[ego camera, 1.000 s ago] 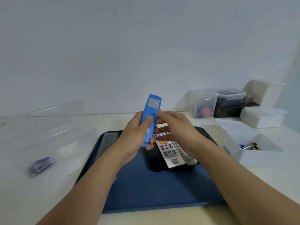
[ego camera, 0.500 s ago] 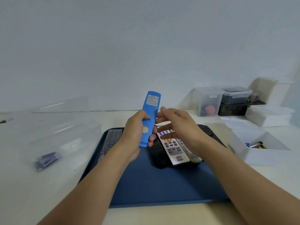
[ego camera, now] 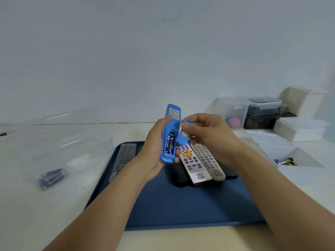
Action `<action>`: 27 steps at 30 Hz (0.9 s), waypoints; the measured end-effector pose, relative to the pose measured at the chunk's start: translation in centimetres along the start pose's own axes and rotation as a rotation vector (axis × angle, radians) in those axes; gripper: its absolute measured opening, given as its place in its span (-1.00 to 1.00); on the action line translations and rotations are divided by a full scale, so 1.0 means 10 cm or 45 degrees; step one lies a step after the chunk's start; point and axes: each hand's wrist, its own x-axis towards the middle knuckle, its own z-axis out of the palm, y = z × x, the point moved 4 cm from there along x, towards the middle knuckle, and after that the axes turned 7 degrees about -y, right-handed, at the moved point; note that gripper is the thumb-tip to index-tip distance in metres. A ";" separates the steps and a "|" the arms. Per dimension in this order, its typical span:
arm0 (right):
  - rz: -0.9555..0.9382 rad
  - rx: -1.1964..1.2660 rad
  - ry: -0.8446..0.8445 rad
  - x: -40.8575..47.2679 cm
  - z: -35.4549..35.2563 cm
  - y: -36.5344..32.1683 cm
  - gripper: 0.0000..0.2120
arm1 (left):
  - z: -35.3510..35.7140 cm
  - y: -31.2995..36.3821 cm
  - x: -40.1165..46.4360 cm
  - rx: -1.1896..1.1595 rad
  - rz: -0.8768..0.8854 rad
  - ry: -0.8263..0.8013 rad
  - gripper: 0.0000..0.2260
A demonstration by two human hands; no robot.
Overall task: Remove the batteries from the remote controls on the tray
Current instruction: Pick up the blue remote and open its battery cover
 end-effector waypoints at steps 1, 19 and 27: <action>0.080 -0.067 0.022 0.01 -0.12 0.02 -0.96 | -0.01 0.00 0.00 -0.019 -0.019 0.017 -0.57; -0.592 -0.897 0.122 -0.20 0.28 -0.19 -0.82 | 0.11 -0.03 -0.02 -0.386 0.109 -0.013 -0.63; -0.625 -1.001 0.138 -0.16 0.36 -0.12 -0.85 | 0.03 -0.06 -0.02 -0.155 0.150 0.188 -0.67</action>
